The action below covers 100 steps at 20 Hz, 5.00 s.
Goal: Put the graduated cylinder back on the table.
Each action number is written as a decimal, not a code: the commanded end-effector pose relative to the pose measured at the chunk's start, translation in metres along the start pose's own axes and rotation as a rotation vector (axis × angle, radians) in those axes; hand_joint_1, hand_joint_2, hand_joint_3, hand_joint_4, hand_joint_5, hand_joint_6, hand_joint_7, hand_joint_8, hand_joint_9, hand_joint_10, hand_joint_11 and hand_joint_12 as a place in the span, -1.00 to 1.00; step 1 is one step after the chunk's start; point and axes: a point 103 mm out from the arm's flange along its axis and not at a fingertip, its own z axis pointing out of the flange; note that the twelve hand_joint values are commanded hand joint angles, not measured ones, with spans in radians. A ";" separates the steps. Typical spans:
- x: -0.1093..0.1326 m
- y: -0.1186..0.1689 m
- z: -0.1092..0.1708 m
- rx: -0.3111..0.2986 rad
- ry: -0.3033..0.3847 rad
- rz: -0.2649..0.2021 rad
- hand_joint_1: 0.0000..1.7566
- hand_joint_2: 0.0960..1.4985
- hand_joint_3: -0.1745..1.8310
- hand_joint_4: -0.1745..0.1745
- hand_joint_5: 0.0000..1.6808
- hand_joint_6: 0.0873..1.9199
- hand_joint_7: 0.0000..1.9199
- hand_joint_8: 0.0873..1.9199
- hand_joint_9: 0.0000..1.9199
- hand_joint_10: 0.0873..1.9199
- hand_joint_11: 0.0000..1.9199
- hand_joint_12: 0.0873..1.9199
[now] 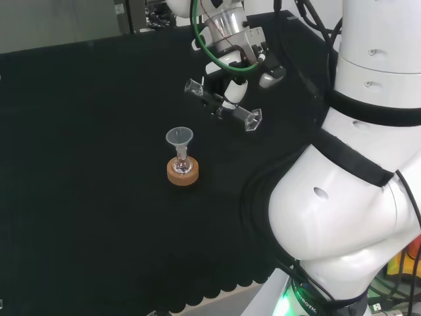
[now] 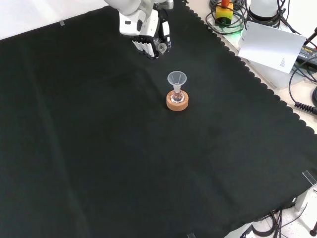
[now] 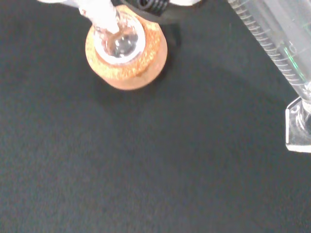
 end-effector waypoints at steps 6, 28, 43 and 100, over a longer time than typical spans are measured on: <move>-0.030 0.022 0.003 -0.245 0.094 -0.032 0.44 0.45 -1.00 0.13 0.31 -0.15 0.33 -0.51 0.59 -1.00 0.26 -0.37; -0.125 0.130 -0.015 -0.597 0.308 -0.127 0.43 0.46 -1.00 0.17 0.30 -0.12 0.29 -0.46 0.57 -1.00 0.23 -0.34; -0.138 0.174 -0.006 -0.731 0.389 -0.150 0.45 0.42 -0.85 -1.00 0.23 -0.10 0.12 -0.13 0.54 -1.00 0.19 -0.29; -0.138 0.085 -0.060 -0.790 0.329 0.060 0.06 0.23 -1.00 -0.46 -0.60 -0.98 -0.78 -0.36 -0.29 -1.00 -0.81 0.41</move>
